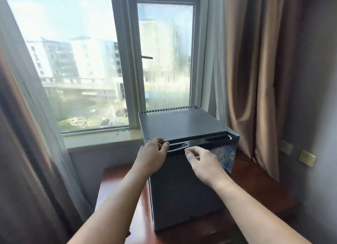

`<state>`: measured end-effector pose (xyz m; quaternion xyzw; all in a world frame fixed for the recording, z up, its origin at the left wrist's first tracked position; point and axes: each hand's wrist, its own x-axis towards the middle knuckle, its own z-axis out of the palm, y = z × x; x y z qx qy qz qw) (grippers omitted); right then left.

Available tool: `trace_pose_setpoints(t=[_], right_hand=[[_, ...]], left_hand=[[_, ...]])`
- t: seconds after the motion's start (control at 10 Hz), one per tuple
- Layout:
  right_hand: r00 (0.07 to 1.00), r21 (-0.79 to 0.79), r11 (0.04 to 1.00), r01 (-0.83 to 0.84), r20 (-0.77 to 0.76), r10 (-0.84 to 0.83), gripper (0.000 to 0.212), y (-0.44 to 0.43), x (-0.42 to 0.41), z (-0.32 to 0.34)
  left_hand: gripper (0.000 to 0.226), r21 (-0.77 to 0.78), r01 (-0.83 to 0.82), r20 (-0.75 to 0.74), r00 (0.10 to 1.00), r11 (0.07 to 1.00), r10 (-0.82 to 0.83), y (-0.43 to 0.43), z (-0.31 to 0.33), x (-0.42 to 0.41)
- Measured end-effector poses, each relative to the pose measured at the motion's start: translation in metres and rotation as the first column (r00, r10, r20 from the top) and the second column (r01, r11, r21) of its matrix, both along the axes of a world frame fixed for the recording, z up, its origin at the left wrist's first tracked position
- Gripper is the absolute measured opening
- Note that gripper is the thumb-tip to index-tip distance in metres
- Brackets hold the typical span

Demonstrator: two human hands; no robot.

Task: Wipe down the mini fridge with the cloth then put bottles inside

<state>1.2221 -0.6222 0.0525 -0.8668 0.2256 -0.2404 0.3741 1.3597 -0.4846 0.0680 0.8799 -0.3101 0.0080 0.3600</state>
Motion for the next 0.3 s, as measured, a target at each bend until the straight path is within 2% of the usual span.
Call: trace_pose_setpoints(t=[0.1, 0.2, 0.3], right_hand=[[0.979, 0.271, 0.961, -0.061, 0.202, 0.006, 0.045, -0.031, -0.018, 0.061], [0.96, 0.311, 0.945, -0.102, 0.28, 0.011, 0.053, -0.043, -0.031, 0.094], [0.961, 0.337, 0.938, -0.087, 0.275, -0.01, 0.063, -0.049, -0.05, 0.122]], left_hand=[[0.042, -0.266, -0.016, -0.262, 0.963, 0.964, -0.057, -0.037, 0.045, -0.031], [0.044, -0.468, -0.011, -0.419, 0.883, 0.884, -0.211, -0.059, 0.075, -0.053], [0.052, -0.486, 0.014, -0.32, 0.928, 0.874, -0.193, -0.073, 0.108, -0.083]])
